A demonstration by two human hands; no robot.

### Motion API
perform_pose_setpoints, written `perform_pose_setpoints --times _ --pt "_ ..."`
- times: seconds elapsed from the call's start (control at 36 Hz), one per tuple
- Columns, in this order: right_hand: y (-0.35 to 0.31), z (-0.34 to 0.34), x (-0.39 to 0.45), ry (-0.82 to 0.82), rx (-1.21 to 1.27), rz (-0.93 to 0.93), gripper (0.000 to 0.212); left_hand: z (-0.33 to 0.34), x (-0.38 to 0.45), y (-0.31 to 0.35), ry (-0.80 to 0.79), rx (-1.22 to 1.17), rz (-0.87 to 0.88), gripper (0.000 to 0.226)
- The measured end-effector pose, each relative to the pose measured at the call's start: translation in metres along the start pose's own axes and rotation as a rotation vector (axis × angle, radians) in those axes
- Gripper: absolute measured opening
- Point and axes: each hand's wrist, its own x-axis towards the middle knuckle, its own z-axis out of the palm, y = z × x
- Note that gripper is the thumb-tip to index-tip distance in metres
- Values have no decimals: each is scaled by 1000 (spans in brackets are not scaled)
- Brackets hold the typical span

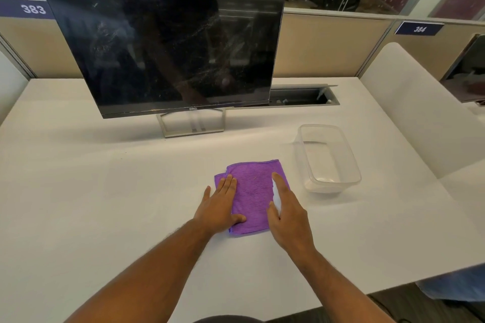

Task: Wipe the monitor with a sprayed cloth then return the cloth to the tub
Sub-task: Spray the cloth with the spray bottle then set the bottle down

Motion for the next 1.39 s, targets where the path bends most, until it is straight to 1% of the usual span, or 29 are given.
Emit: perform_pose_setpoints --times 0.11,0.19,0.31,0.5,0.69,0.86,0.97,1.22,1.31,1.39 --pt "12 1 -20 -44 -43 -33 73 -2 0 1 -7 0 1 114" --pt "20 3 -31 -40 -52 -26 73 -3 -1 1 -9 7 3 114" --pt "28 0 -34 19 -41 27 85 -2 -1 1 -15 3 3 114" --pt "44 -14 -28 97 -84 155 70 -3 -1 0 -16 17 8 114" --pt "49 -27 -15 198 -85 128 73 -3 -1 0 -24 8 6 114" --pt "39 -28 4 196 -42 87 75 -4 -1 1 -30 1 3 114" --pt "31 -23 16 190 -44 99 75 -5 -1 2 -33 1 -3 114" --pt "16 -8 28 78 -80 130 70 -6 -1 4 -25 15 -3 115" --pt "13 -4 27 93 -57 98 72 -5 0 3 -17 19 -3 115" --pt "15 0 25 59 -69 63 72 -3 0 2 -9 18 -4 117"
